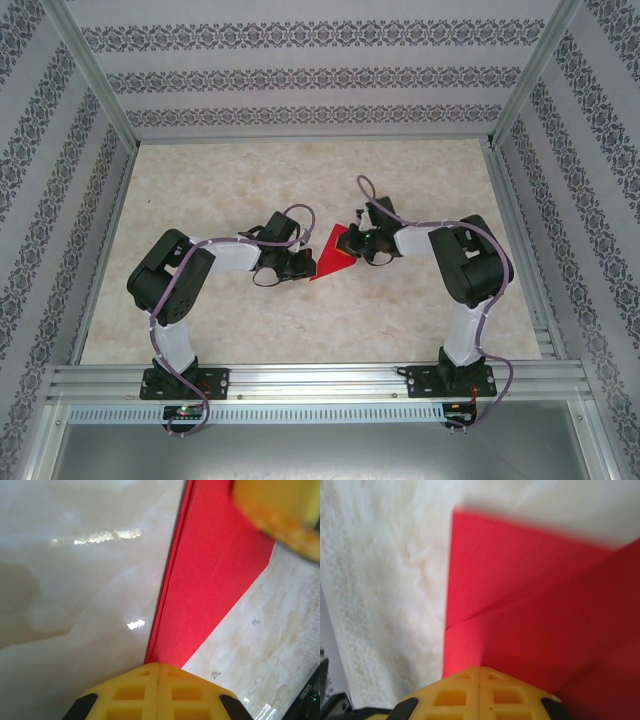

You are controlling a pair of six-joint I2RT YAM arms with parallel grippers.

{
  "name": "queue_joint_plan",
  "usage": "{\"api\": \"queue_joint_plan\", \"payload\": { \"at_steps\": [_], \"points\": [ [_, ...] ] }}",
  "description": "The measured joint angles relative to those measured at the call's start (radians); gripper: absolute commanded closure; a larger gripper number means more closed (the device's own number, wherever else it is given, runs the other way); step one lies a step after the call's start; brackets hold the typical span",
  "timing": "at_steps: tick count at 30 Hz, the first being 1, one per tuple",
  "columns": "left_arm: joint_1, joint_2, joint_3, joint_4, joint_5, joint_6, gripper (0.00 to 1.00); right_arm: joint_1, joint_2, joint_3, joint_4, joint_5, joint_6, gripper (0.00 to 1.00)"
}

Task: Fold a paper plane with a square sheet of paper (pick it up from the middle)
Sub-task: Fourth fold the wing at the center of the table.

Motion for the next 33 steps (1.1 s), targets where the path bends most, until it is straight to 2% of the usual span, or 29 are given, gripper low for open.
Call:
{"api": "queue_joint_plan", "payload": {
  "at_steps": [3,8,16,19,24,28,33],
  "points": [
    [0.000,0.000,-0.002,0.002,0.000,0.000,1.00,-0.063,0.011,0.013,-0.002,-0.013,-0.007,0.96],
    [0.000,0.000,-0.003,0.003,0.000,0.000,1.00,-0.112,0.028,0.040,-0.021,-0.026,-0.006,0.96],
    [0.000,-0.001,-0.003,0.003,0.000,0.000,1.00,-0.179,0.042,0.090,-0.063,0.025,-0.007,0.95],
    [0.000,-0.004,-0.004,0.000,0.000,0.000,0.99,-0.193,0.032,0.096,-0.080,0.057,-0.007,0.91],
    [0.000,-0.010,0.020,-0.056,0.005,0.004,0.81,-0.183,-0.086,0.058,-0.112,0.092,-0.008,0.75],
    [0.000,-0.026,0.080,-0.113,0.003,0.006,0.67,-0.124,-0.231,-0.011,-0.114,0.119,0.008,0.58],
    [0.005,-0.107,0.130,-0.124,-0.041,0.008,0.60,-0.014,-0.303,-0.085,-0.114,0.160,0.066,0.51]
  ]
}}
